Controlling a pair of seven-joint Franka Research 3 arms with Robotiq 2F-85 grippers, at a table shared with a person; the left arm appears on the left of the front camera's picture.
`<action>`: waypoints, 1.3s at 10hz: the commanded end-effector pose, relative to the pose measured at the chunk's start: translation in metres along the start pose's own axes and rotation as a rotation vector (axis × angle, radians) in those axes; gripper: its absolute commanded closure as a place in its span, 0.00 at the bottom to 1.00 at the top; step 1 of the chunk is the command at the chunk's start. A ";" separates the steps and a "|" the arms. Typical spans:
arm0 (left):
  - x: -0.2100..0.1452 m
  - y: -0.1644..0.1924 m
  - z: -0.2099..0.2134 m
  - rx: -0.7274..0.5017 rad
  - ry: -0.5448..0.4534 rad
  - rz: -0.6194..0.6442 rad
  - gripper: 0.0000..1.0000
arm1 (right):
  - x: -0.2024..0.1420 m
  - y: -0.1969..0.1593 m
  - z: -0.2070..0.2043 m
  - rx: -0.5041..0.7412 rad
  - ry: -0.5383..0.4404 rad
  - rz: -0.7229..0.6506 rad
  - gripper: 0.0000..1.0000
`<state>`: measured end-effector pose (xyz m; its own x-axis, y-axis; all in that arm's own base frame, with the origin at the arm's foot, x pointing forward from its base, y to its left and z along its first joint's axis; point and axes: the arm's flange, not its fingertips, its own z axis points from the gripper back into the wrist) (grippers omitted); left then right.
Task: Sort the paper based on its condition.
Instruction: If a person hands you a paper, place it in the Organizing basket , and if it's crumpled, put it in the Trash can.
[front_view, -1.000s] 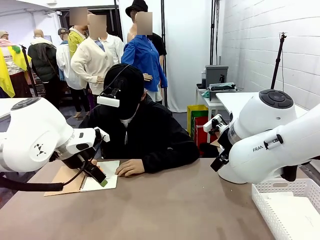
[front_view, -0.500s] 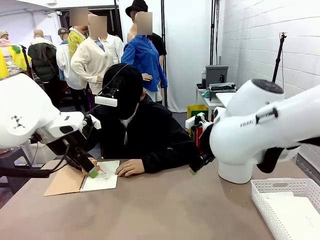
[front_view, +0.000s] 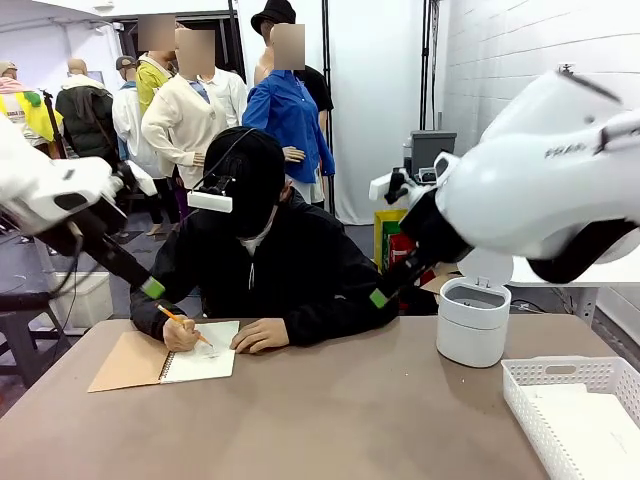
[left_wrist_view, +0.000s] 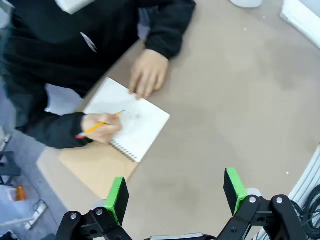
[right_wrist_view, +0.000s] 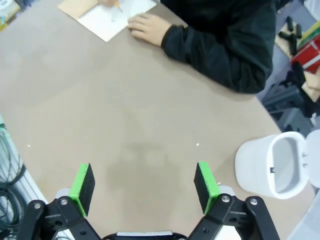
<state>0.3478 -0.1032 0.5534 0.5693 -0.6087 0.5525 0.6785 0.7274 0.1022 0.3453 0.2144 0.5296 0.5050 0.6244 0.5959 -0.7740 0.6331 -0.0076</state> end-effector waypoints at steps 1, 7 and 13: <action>0.003 0.012 0.027 0.094 0.006 -0.016 0.00 | 0.009 0.002 0.021 0.030 -0.043 0.022 0.00; 0.009 0.039 0.098 0.167 -0.056 0.010 0.00 | 0.042 0.006 0.077 -0.024 -0.123 0.020 0.00; 0.015 0.035 0.090 0.120 -0.086 -0.033 0.00 | 0.037 0.005 0.083 0.039 -0.124 0.023 0.00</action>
<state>0.3359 -0.0536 0.6403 0.5317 -0.5996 0.5982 0.5892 0.7692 0.2473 0.3305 0.2073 0.6177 0.4312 0.5813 0.6900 -0.7757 0.6294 -0.0454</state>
